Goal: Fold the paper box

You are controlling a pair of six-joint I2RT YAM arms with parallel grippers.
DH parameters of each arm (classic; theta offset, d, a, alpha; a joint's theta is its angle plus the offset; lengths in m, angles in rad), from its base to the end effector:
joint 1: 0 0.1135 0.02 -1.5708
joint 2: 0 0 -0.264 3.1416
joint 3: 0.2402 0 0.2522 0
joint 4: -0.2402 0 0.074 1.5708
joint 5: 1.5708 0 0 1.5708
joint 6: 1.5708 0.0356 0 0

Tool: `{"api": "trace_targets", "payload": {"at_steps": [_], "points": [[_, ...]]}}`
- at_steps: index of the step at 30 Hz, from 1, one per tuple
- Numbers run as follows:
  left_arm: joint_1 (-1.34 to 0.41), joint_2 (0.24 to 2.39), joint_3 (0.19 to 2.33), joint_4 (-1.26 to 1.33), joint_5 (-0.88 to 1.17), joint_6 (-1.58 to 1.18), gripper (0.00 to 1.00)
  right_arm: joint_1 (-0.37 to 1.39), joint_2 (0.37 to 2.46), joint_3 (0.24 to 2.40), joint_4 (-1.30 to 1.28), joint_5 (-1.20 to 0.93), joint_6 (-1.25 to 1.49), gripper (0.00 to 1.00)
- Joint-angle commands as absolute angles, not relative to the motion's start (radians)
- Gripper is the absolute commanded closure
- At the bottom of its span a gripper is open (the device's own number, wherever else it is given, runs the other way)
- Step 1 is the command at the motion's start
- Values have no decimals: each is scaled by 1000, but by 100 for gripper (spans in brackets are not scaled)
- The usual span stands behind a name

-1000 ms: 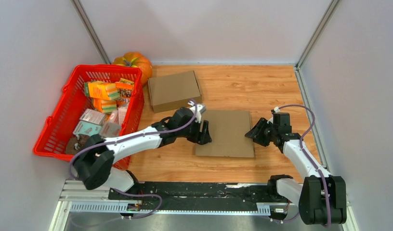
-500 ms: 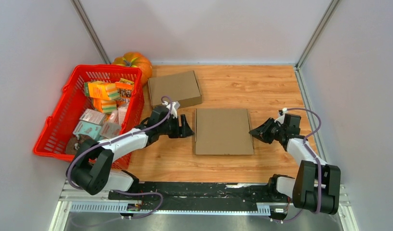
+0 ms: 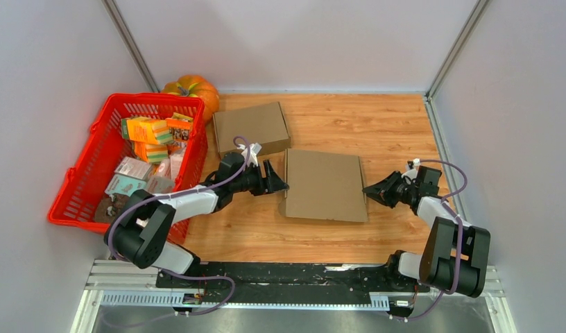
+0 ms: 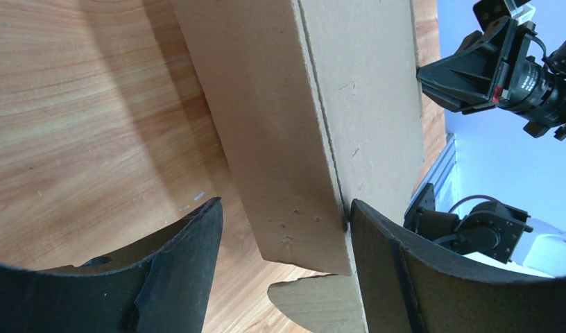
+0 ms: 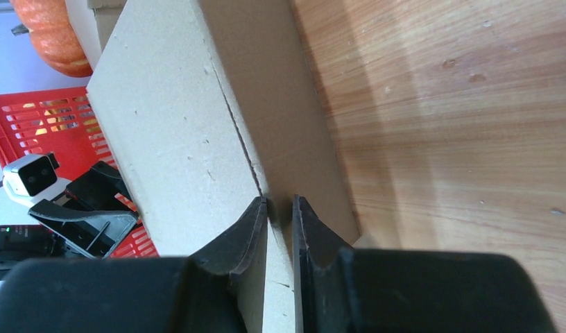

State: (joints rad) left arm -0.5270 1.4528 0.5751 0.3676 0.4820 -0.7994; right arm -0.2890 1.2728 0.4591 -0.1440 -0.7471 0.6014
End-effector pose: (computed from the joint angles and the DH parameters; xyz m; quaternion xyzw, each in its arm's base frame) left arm 0.2369 -0.1569 0.1740 0.0059 0.8463 -0.4647 0.2603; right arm 0.2101 -0.0372 0.1471 0.2829 0.8485 0.3874 0.2234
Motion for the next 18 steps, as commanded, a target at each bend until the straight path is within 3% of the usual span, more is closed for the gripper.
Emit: {"api": "trace_targets", "payload": {"at_steps": [1,18], "points": [[-523,1420,607,348,443,-790,25,-308,1316,420,-219,-532,540,83],[-523,1657,641,723,635,-1058,24,-311,1339,417,-207,-541,535,83]]}}
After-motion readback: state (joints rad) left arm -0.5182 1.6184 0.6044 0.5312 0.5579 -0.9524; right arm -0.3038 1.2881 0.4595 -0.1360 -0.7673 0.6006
